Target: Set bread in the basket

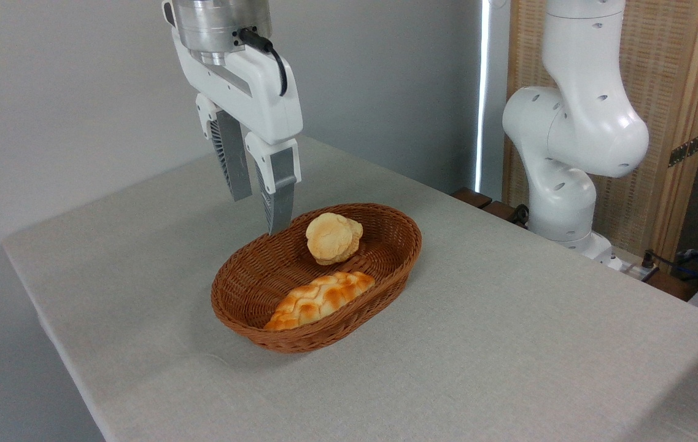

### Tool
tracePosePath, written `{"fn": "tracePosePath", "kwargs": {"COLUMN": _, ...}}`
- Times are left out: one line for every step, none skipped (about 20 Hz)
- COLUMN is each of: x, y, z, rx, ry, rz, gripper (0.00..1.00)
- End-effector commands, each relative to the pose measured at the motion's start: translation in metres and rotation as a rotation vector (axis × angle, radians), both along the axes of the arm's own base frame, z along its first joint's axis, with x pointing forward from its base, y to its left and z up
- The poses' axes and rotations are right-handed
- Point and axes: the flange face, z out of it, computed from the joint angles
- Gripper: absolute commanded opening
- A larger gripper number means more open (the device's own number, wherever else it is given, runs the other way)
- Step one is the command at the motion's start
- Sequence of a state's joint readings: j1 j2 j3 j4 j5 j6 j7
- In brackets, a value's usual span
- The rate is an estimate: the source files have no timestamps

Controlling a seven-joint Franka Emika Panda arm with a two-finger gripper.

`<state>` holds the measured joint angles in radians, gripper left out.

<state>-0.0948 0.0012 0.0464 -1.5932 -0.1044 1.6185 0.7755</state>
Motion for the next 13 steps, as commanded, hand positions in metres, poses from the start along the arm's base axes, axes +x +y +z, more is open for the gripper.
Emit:
{"fn": "tracePosePath", "kwargs": {"x": -0.0095, "y": 0.0017, "z": -0.0009, "rx": 0.013, "ry": 0.025, "rz": 0.058, "gripper": 1.00}}
{"fn": "tracePosePath", "kwargs": {"x": -0.0107, "y": 0.0020, "z": -0.0005, "rx": 0.014, "ry": 0.023, "rz": 0.056, "gripper": 1.00}}
{"fn": "tracePosePath", "kwargs": {"x": -0.0111, "y": 0.0029, "z": -0.0010, "rx": 0.014, "ry": 0.022, "rz": 0.052, "gripper": 1.00}}
{"fn": "tracePosePath", "kwargs": {"x": -0.0111, "y": 0.0029, "z": -0.0010, "rx": 0.014, "ry": 0.022, "rz": 0.052, "gripper": 1.00}}
{"fn": "tracePosePath", "kwargs": {"x": -0.0109, "y": 0.0029, "z": -0.0008, "rx": 0.014, "ry": 0.021, "rz": 0.052, "gripper": 1.00}}
{"fn": "tracePosePath", "kwargs": {"x": -0.0103, "y": 0.0030, "z": -0.0003, "rx": 0.013, "ry": 0.015, "rz": 0.052, "gripper": 1.00}}
{"fn": "tracePosePath", "kwargs": {"x": -0.0091, "y": 0.0039, "z": -0.0022, "rx": 0.022, "ry": 0.008, "rz": 0.052, "gripper": 1.00}}
{"fn": "tracePosePath", "kwargs": {"x": -0.0086, "y": 0.0043, "z": -0.0031, "rx": 0.025, "ry": 0.005, "rz": 0.052, "gripper": 1.00}}
{"fn": "tracePosePath", "kwargs": {"x": -0.0086, "y": 0.0034, "z": -0.0031, "rx": 0.025, "ry": 0.005, "rz": 0.051, "gripper": 1.00}}
{"fn": "tracePosePath", "kwargs": {"x": -0.0091, "y": 0.0033, "z": -0.0023, "rx": 0.023, "ry": 0.003, "rz": 0.051, "gripper": 1.00}}
{"fn": "tracePosePath", "kwargs": {"x": -0.0091, "y": 0.0033, "z": -0.0023, "rx": 0.023, "ry": 0.003, "rz": 0.051, "gripper": 1.00}}
{"fn": "tracePosePath", "kwargs": {"x": -0.0091, "y": 0.0033, "z": -0.0023, "rx": 0.023, "ry": 0.003, "rz": 0.051, "gripper": 1.00}}
{"fn": "tracePosePath", "kwargs": {"x": -0.0094, "y": 0.0033, "z": -0.0025, "rx": 0.024, "ry": 0.006, "rz": 0.052, "gripper": 1.00}}
